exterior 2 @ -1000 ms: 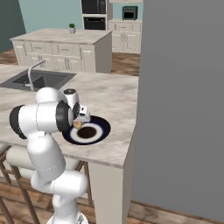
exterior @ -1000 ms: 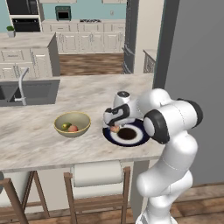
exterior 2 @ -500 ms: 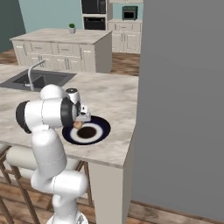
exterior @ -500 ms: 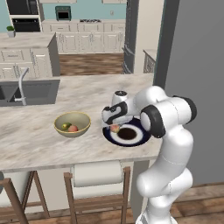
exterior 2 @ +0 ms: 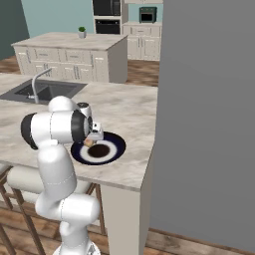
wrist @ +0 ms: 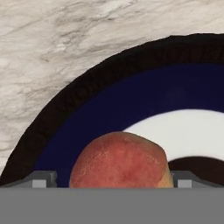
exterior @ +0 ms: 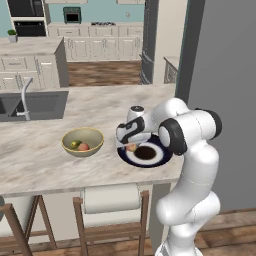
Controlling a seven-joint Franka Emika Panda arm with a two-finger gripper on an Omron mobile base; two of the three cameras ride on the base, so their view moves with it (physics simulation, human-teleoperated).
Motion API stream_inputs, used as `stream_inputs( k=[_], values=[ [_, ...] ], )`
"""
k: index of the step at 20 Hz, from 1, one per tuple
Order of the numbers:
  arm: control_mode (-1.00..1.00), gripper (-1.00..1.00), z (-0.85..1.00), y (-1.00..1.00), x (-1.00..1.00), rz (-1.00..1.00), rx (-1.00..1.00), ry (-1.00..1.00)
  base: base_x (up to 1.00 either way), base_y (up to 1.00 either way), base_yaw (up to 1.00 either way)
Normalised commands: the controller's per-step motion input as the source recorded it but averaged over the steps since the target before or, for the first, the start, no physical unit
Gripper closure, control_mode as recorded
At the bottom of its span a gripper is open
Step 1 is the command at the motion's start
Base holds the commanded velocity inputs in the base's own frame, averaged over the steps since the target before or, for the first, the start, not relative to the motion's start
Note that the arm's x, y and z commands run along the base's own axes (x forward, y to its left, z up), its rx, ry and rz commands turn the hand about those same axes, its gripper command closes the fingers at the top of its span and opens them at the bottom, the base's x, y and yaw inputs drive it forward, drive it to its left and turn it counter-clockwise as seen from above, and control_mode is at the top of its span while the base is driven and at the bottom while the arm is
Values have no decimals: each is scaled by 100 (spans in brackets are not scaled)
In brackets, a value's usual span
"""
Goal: Take the fruits from the plate on the dining counter and place two fruits in each bowl.
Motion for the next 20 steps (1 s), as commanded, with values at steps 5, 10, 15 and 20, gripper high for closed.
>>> stream_inputs(
  k=[5,10,15,20],
  values=[
    [-100,100,0,0,0,0,0,0,0,0,0],
    [-100,100,1,0,-1,0,0,0,0,0,0],
    [-100,100,81,-36,-55,0,5,0,0,0,0],
    [-100,100,100,-53,-93,6,10,2,0,0,0]
  ],
)
